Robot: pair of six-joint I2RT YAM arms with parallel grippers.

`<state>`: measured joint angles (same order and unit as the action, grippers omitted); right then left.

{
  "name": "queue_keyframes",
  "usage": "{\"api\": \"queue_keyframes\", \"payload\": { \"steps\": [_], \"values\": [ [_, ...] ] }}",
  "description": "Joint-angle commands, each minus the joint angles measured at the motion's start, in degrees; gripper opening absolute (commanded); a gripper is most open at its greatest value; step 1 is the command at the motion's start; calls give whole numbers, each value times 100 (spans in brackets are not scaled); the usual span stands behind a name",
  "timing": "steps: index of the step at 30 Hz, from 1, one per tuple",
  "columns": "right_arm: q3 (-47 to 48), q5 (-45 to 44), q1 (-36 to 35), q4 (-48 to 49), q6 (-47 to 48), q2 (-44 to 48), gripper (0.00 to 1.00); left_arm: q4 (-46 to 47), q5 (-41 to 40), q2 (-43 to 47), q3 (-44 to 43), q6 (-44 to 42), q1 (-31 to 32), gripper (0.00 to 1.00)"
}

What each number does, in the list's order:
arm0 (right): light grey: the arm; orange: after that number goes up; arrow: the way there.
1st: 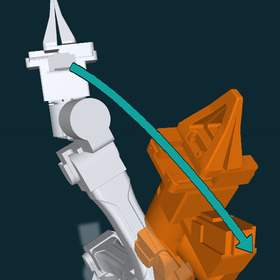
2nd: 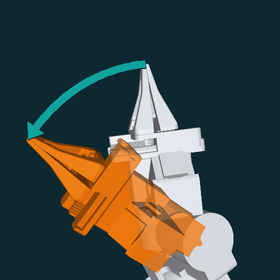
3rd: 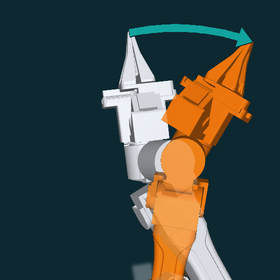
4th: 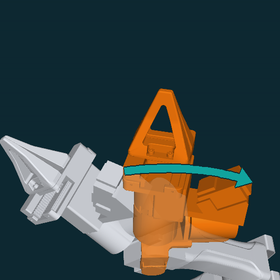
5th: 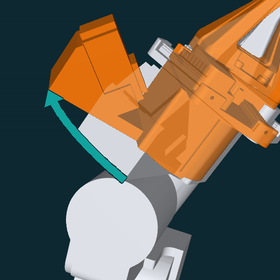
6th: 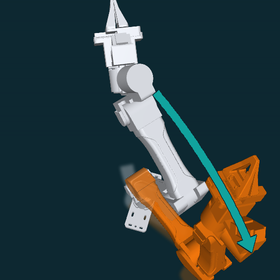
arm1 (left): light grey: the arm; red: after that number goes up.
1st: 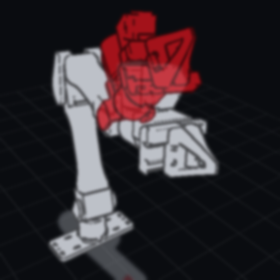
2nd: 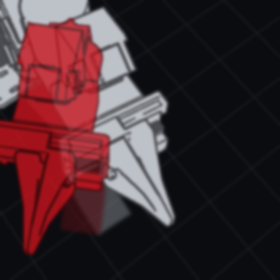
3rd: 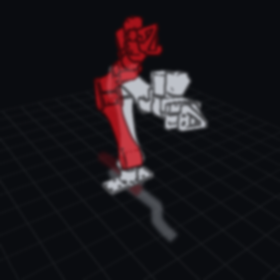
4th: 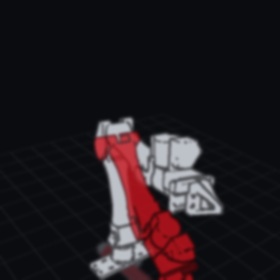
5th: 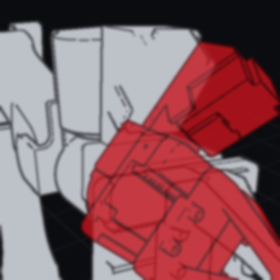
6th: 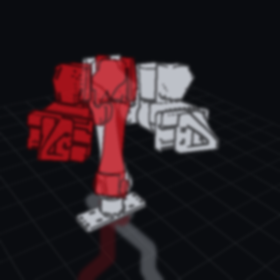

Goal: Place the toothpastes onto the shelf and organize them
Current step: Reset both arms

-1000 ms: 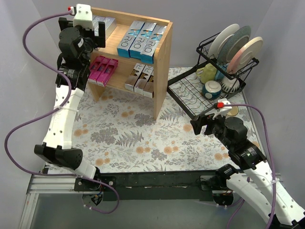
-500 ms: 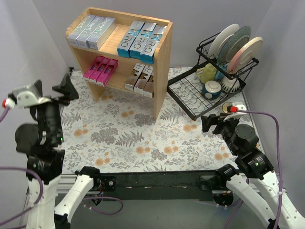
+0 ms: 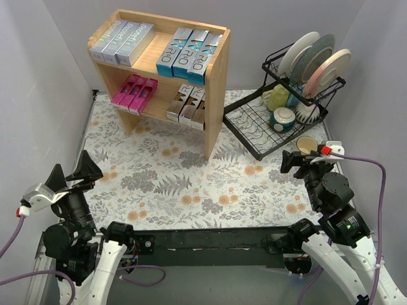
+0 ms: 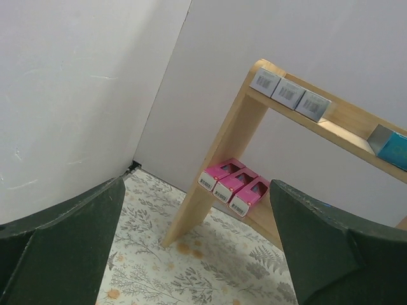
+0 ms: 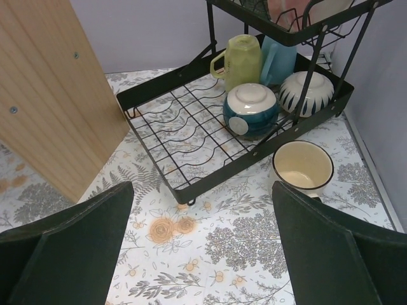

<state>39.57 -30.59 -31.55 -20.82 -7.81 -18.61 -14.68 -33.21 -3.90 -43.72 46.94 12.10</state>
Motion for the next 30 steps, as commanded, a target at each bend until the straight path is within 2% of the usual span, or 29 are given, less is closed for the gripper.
{"api": "queue_keyframes", "payload": {
  "steps": [1, 11, 30],
  "values": [
    [-37, -237, 9, 412, 157, 51, 99, 184, -98, 83, 285, 87, -32, 98],
    [-125, -308, 9, 596, 385, 33, 99, 492, 148, -242, 488, -18, -32, 98],
    [-116, -457, 9, 816, 658, -46, 98, 642, 201, -322, 488, -211, -32, 98]
  ]
}}
